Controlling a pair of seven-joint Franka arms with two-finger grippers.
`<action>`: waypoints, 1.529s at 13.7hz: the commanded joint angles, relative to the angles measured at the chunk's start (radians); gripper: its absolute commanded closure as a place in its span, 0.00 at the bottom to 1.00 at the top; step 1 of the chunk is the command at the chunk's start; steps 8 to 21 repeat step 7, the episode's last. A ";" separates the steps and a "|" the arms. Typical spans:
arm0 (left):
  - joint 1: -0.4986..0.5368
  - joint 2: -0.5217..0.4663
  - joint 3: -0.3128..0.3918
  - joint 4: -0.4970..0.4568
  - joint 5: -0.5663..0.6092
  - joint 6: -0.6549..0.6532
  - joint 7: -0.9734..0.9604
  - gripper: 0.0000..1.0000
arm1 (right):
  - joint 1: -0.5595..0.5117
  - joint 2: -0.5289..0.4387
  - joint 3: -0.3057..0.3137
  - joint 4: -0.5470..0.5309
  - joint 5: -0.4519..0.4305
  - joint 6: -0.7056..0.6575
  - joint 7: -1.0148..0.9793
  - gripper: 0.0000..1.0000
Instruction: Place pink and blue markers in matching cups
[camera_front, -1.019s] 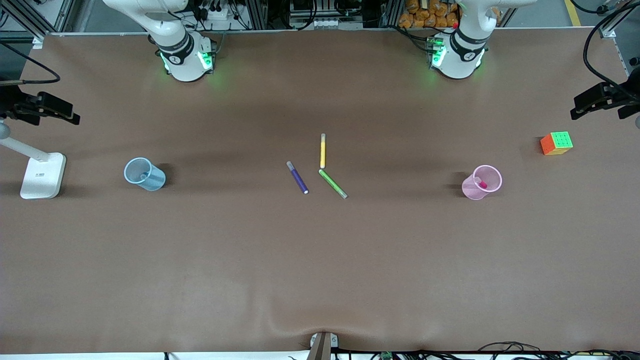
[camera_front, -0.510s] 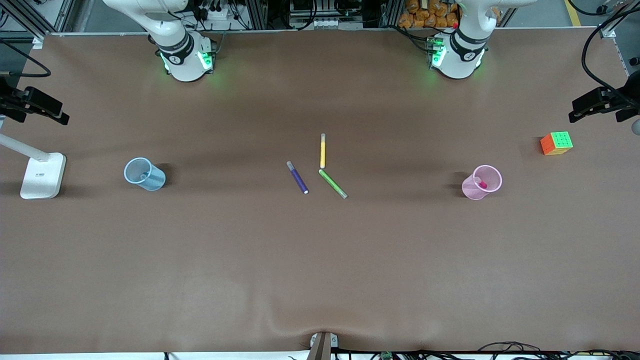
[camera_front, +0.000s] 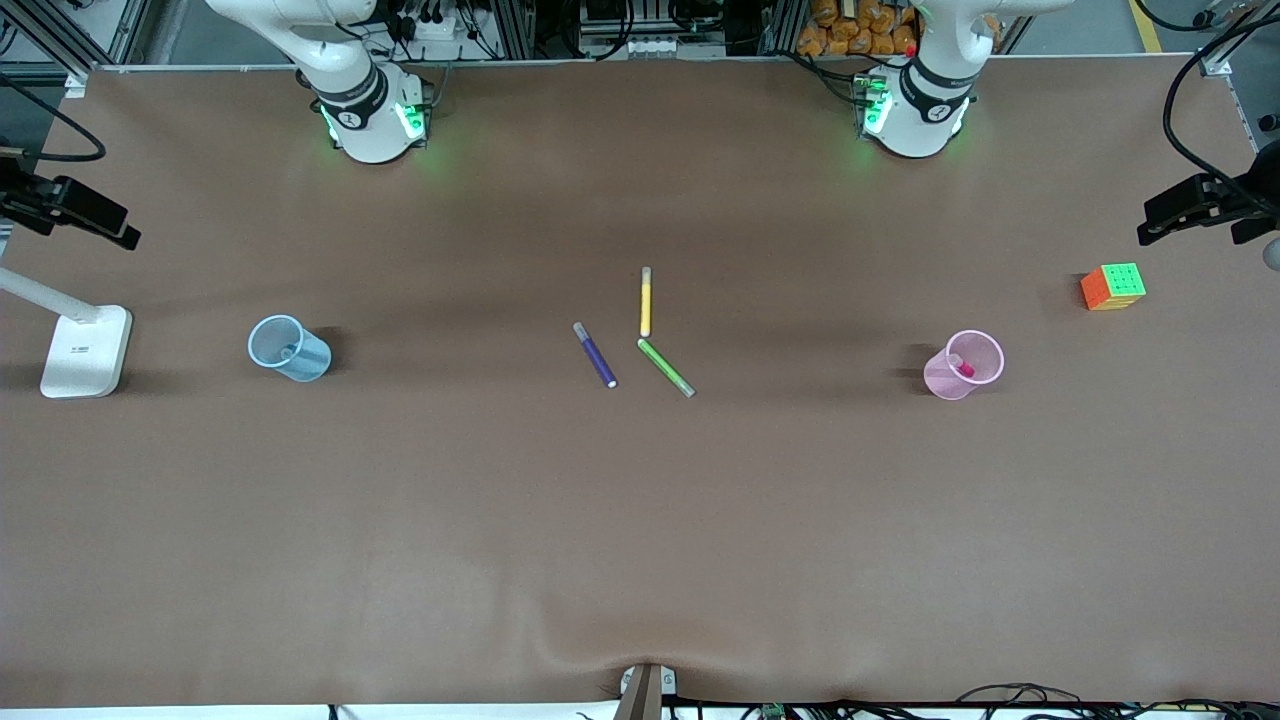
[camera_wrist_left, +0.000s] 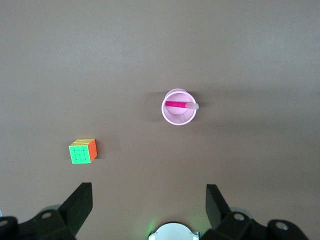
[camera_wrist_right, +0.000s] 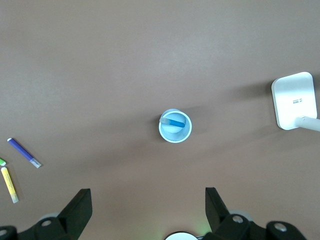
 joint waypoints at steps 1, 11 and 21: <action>0.002 0.005 0.001 0.013 -0.011 -0.008 0.012 0.00 | -0.014 -0.005 0.008 0.022 -0.019 -0.017 -0.031 0.00; 0.001 0.003 0.000 0.012 -0.020 -0.009 0.006 0.00 | -0.010 -0.003 0.002 0.039 -0.019 -0.038 -0.036 0.00; 0.001 0.003 0.000 0.012 -0.020 -0.009 0.006 0.00 | -0.010 -0.003 0.002 0.039 -0.019 -0.038 -0.036 0.00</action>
